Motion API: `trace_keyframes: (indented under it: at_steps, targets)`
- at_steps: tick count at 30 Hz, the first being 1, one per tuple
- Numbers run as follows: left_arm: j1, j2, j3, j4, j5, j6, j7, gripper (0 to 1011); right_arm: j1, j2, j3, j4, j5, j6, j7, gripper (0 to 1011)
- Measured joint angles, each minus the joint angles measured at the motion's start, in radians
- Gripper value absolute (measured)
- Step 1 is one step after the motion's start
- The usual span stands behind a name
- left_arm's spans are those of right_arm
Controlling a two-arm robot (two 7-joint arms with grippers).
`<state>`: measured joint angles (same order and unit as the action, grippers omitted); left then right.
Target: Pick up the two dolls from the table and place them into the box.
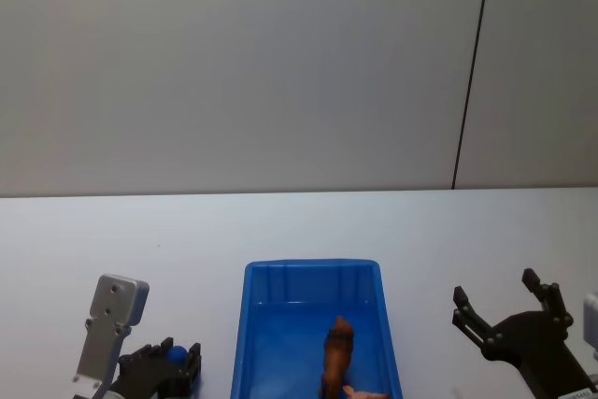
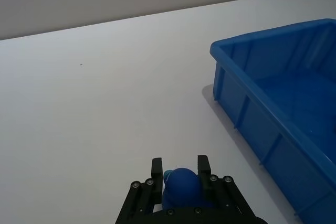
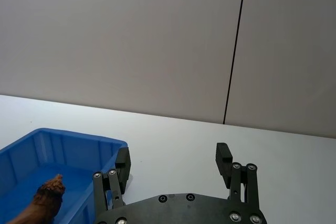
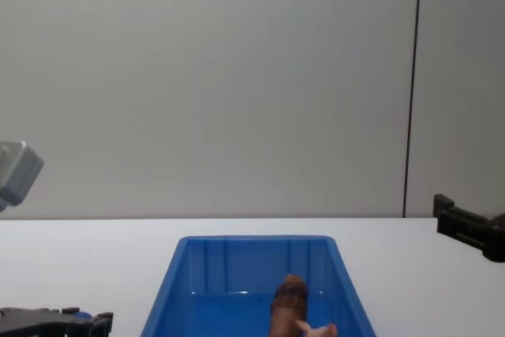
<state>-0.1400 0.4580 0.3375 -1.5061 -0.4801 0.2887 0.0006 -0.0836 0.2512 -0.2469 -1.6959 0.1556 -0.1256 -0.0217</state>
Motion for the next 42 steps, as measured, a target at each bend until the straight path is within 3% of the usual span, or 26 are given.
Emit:
trace_keyframes:
  at_steps: [5, 18, 26, 33, 42]
  targets:
    - [0.005, -0.003, -0.001, 0.001, -0.010, -0.005, 0.005, 314, 0.000, 0.000, 0.000, 0.000, 0.000, 0.000, 0.000, 1001]
    - [0.014, -0.005, -0.008, -0.025, -0.024, -0.050, 0.016, 234, 0.000, 0.000, 0.000, 0.000, 0.000, 0.000, 0.000, 1001]
    - [0.011, -0.001, -0.017, -0.070, -0.004, -0.086, 0.014, 199, 0.000, 0.000, 0.000, 0.000, 0.000, 0.000, 0.000, 1001]
    - [-0.004, 0.001, -0.025, -0.108, 0.021, -0.115, -0.022, 179, 0.000, 0.000, 0.000, 0.000, 0.000, 0.000, 0.000, 1001]
    - [-0.034, -0.004, -0.030, -0.133, 0.030, -0.149, -0.130, 179, 0.000, 0.000, 0.000, 0.000, 0.000, 0.000, 0.000, 1001]
